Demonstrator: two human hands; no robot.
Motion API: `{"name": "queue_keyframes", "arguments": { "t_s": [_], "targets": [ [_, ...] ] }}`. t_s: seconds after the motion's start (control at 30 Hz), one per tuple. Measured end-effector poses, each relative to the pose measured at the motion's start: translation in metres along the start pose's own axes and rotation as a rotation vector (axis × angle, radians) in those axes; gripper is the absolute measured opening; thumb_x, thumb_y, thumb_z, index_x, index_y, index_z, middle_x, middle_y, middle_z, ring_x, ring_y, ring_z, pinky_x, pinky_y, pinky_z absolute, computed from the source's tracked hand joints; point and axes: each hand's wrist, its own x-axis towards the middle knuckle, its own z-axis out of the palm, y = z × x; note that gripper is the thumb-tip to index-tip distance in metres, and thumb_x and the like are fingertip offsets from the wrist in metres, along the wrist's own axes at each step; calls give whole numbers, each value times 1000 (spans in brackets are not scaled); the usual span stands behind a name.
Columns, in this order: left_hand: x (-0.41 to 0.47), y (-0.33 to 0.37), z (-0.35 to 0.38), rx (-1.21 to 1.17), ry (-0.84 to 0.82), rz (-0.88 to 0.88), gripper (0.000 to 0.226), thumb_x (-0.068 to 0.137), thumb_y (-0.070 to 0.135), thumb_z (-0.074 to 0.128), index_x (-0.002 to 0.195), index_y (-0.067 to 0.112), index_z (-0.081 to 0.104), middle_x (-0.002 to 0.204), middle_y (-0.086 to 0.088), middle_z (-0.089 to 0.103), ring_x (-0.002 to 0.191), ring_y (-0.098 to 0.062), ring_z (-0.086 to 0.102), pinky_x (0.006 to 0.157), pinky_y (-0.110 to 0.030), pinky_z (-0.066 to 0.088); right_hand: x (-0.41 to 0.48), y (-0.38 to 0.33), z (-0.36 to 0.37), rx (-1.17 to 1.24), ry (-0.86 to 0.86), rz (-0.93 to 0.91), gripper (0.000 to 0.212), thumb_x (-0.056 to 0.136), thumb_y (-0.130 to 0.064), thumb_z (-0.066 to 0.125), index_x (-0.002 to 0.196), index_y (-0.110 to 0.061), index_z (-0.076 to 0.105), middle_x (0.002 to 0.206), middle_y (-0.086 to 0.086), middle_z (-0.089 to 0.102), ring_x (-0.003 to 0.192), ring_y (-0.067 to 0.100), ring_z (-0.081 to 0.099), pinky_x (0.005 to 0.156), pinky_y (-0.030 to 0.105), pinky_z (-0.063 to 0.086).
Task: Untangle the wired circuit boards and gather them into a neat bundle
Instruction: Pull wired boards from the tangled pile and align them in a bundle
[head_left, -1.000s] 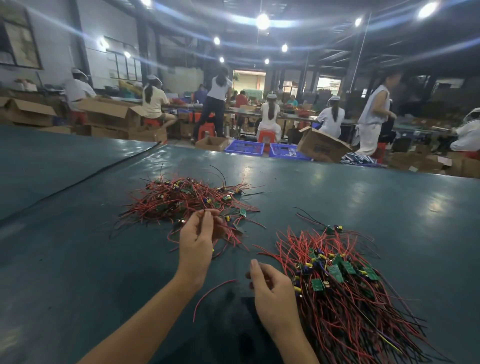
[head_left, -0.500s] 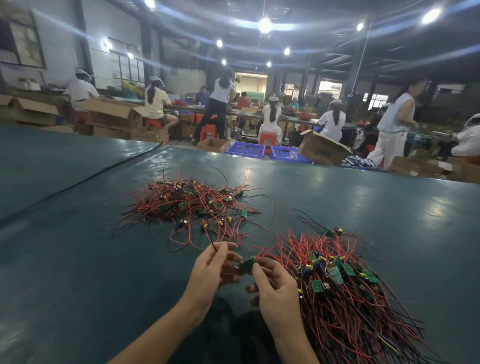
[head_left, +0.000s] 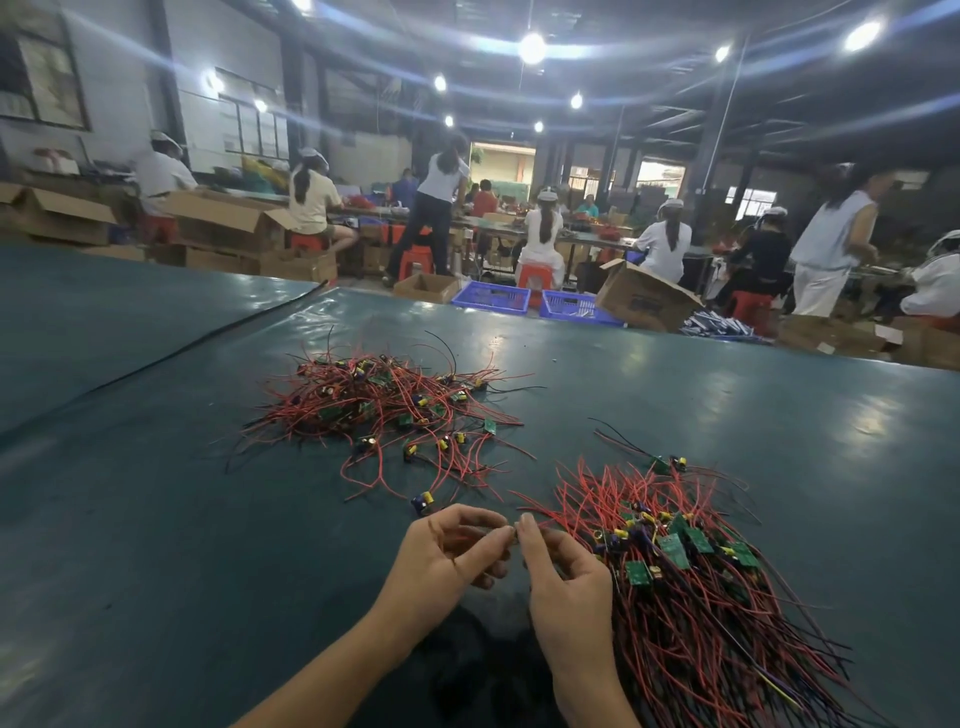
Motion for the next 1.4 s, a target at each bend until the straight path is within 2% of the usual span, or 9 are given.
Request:
{"name": "queue_keyframes", "arguments": {
  "t_s": [0.17, 0.3, 0.47, 0.6, 0.77, 0.9, 1.1, 1.27, 1.4],
  "targets": [
    [-2, -2, 7, -52, 26, -73, 43, 69, 41, 74, 94, 6, 71, 78, -12, 72, 63, -20, 67, 57, -24, 53, 1, 0, -1, -32, 18, -23, 26, 90, -20, 67, 66, -22, 78, 66, 3, 72, 66, 15, 68, 66, 34, 56],
    [-3, -1, 13, -79, -28, -128, 39, 68, 45, 73, 75, 7, 73, 66, -11, 69, 57, -15, 64, 53, -21, 49, 1, -3, 2, 71, 9, 66, 28, 91, -17, 65, 66, -18, 79, 67, 10, 72, 65, 25, 67, 62, 35, 58],
    [-3, 8, 11, -92, -106, -70, 20, 73, 32, 72, 69, 13, 73, 65, -13, 68, 55, -18, 63, 53, -23, 50, 22, -13, -21, 345, 290, 226, 23, 90, -21, 67, 70, -14, 78, 52, -5, 44, 36, 3, 26, 33, 16, 24],
    [-1, 11, 4, -119, -77, -65, 21, 72, 33, 73, 69, 12, 73, 65, -15, 67, 56, -20, 63, 52, -23, 50, 29, -17, -41, 451, 382, 141, 18, 93, -25, 64, 87, -11, 74, 53, -7, 42, 35, 2, 24, 32, 15, 24],
    [1, 7, 1, -159, -16, -95, 26, 67, 39, 81, 71, 14, 75, 69, -15, 68, 59, -20, 63, 54, -24, 51, 14, -12, -17, 248, 184, 216, 30, 82, -36, 72, 64, -13, 65, 50, -8, 55, 37, 4, 36, 34, 18, 31],
    [-1, 6, 4, -54, -87, -78, 22, 71, 34, 78, 73, 12, 75, 65, -12, 67, 59, -18, 63, 57, -24, 51, 2, -8, 6, 120, -3, 179, 26, 90, -21, 66, 68, -13, 78, 68, 7, 72, 64, 23, 67, 67, 34, 56],
    [0, 11, 2, -96, -54, -95, 19, 71, 28, 81, 65, 11, 72, 58, -11, 61, 51, -18, 58, 51, -25, 49, 27, -14, -33, 417, 325, 232, 22, 93, -20, 63, 76, -12, 74, 57, -4, 49, 36, 1, 24, 33, 15, 18],
    [4, 16, -4, -504, 149, -235, 18, 61, 26, 79, 70, 12, 72, 64, -5, 64, 51, -11, 60, 46, -19, 50, 19, -13, -23, 394, 222, 172, 28, 94, -20, 62, 71, -12, 77, 53, -3, 49, 37, 3, 24, 33, 16, 20],
    [10, 16, -10, -496, 287, -238, 28, 75, 38, 68, 81, 11, 65, 68, -2, 66, 52, -10, 59, 48, -21, 51, 14, -14, -18, 394, 146, 95, 23, 86, -27, 65, 73, -13, 78, 56, 1, 53, 37, 5, 27, 34, 16, 22]
  ]
}}
